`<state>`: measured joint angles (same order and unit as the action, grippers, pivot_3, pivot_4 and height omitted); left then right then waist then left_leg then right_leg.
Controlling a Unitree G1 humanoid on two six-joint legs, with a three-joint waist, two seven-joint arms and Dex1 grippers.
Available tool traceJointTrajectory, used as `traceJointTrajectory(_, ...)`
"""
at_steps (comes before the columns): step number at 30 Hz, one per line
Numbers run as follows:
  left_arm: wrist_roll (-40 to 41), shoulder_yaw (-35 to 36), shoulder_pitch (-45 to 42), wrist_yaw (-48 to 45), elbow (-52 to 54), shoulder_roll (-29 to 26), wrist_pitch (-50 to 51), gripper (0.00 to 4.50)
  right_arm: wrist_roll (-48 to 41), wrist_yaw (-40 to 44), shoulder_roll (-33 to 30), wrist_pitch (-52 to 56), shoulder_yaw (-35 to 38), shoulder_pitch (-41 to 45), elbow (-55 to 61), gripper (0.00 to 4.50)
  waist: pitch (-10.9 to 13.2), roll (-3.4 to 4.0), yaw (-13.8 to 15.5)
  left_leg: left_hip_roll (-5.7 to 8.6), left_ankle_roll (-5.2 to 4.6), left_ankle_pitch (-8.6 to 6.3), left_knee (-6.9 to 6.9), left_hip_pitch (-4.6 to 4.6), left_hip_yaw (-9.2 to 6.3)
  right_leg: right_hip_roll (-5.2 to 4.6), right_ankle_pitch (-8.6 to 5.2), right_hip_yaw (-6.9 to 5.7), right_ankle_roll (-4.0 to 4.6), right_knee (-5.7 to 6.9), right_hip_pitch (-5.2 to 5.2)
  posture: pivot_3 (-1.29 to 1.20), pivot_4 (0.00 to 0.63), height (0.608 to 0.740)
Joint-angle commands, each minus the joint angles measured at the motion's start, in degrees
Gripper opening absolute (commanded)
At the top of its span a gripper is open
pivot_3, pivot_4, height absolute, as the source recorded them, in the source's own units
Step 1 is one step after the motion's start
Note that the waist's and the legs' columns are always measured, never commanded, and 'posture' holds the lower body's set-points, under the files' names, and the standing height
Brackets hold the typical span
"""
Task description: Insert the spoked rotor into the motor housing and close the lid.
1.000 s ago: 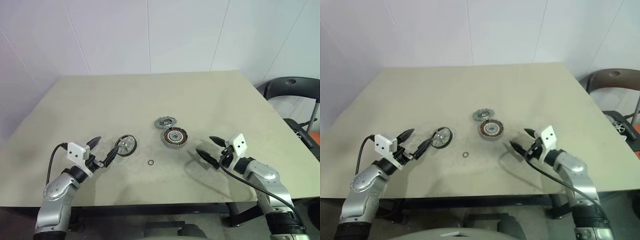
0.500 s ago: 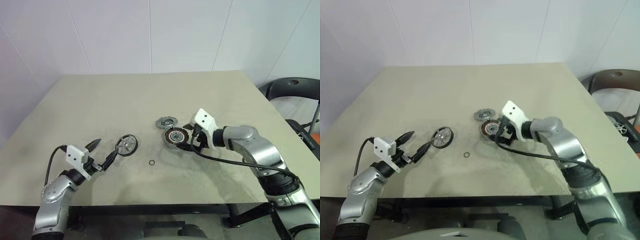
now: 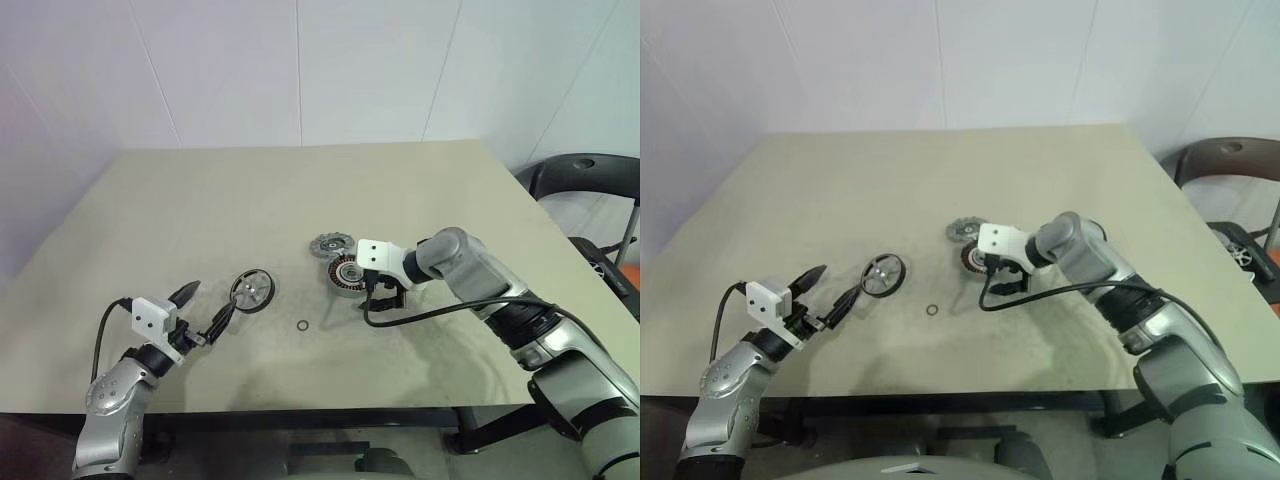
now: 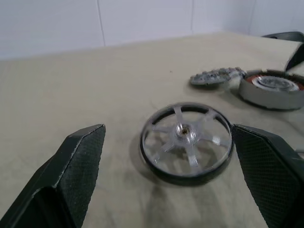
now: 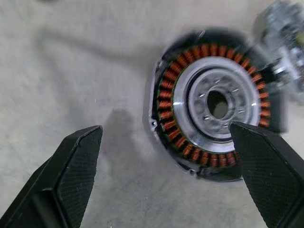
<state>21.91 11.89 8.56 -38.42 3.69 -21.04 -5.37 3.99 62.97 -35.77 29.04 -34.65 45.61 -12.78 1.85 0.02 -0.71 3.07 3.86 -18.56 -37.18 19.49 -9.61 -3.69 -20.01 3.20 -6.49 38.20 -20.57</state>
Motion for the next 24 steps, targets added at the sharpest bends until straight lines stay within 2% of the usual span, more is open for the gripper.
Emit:
traceJointTrajectory(1, 0.1, -0.4, -0.2, 1.6, 4.6, -0.2, 1.6, 4.5, 2.3, 0.3, 1.8, -2.9, 0.7, 2.5, -1.2, 4.47, 0.0, 0.0, -0.1, 0.0, 0.0, 0.0, 0.0, 0.0, 0.0, 0.01, 0.0, 0.0, 0.0, 0.0, -0.01, 0.0, 0.0, 0.74)
traceJointTrajectory(15, 2.1, 1.0, -0.8, 5.6, 9.8, 0.1, 6.7, 4.5, 6.5, 2.4, 4.8, -4.0, 0.7, 2.4, -4.5, 4.47, 0.0, 0.0, 0.0, 0.02, 0.08, 0.04, 0.0, 0.0, 0.0, 0.01, 0.0, 0.0, 0.01, 0.0, -0.01, 0.0, 0.0, 0.74)
traceJointTrajectory(19, 2.1, 0.9, -1.3, 6.1, 10.7, 0.0, 7.7, 4.5, 7.5, 2.6, 5.7, -4.8, 0.5, 3.2, -4.9, 3.58, 0.0, 0.0, 0.0, 0.02, 0.08, 0.04, 0.0, -0.01, 0.0, 0.02, 0.0, 0.0, 0.0, 0.0, 0.0, 0.0, 0.0, 0.74)
traceJointTrajectory(24, 2.1, 0.9, -1.8, 6.4, 11.0, 0.0, 8.4, 4.5, 8.6, 2.6, 6.8, -5.0, 0.7, 4.1, -5.5, 2.01, 0.0, 0.0, -0.2, 0.02, 0.22, 0.12, 0.05, 0.0, 0.01, 0.01, 0.0, 0.0, 0.01, -0.01, -0.05, 0.0, 0.0, 0.74)
